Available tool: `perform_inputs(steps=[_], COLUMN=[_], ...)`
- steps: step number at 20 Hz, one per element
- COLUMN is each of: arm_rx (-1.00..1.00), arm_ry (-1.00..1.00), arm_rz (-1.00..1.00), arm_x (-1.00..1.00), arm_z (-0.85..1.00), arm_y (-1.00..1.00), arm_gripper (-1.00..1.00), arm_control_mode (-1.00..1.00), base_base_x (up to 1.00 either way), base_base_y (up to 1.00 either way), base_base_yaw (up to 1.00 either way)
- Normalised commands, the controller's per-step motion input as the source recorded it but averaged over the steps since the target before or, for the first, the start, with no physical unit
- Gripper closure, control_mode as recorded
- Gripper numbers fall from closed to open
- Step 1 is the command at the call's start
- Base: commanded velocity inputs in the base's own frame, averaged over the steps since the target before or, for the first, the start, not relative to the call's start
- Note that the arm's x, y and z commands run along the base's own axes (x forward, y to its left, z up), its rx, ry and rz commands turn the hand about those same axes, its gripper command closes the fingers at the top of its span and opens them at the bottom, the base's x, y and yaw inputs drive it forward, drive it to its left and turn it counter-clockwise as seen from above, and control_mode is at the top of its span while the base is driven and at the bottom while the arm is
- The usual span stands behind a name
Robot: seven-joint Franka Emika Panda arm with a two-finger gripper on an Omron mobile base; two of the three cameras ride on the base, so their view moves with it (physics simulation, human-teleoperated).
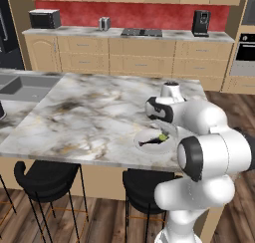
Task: Take the lemon wedge from the fridge and place it on the plate with fish on the dining counter.
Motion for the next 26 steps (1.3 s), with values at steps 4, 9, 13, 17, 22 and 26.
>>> perform_inputs(steps=[4,9,13,17,22,26], arm_rx=[0.02,0.0,0.0,0.0,0.01,0.0], arm_ry=[0.1,0.03,0.03,0.07,0.01,0.0], arm_rz=[-0.07,-0.14,-0.13,-0.1,-0.08,-0.11], arm_x=[0.17,0.49,0.37,0.0,0.01,0.26], arm_z=[-0.35,-0.24,-0.27,-0.44,-0.27,-0.16], arm_y=[0.0,0.15,0.09,0.0,0.0,0.0], arm_gripper=[1.0,1.0,1.0,1.0,1.0,1.0], arm_control_mode=[-1.0,-1.0,-1.0,-1.0,-1.0,-1.0], base_base_x=[0.0,0.0,0.0,0.0,0.0,0.0], base_base_y=[0.0,0.0,0.0,0.0,0.0,0.0], base_base_yaw=[0.0,0.0,0.0,0.0,0.0,0.0])
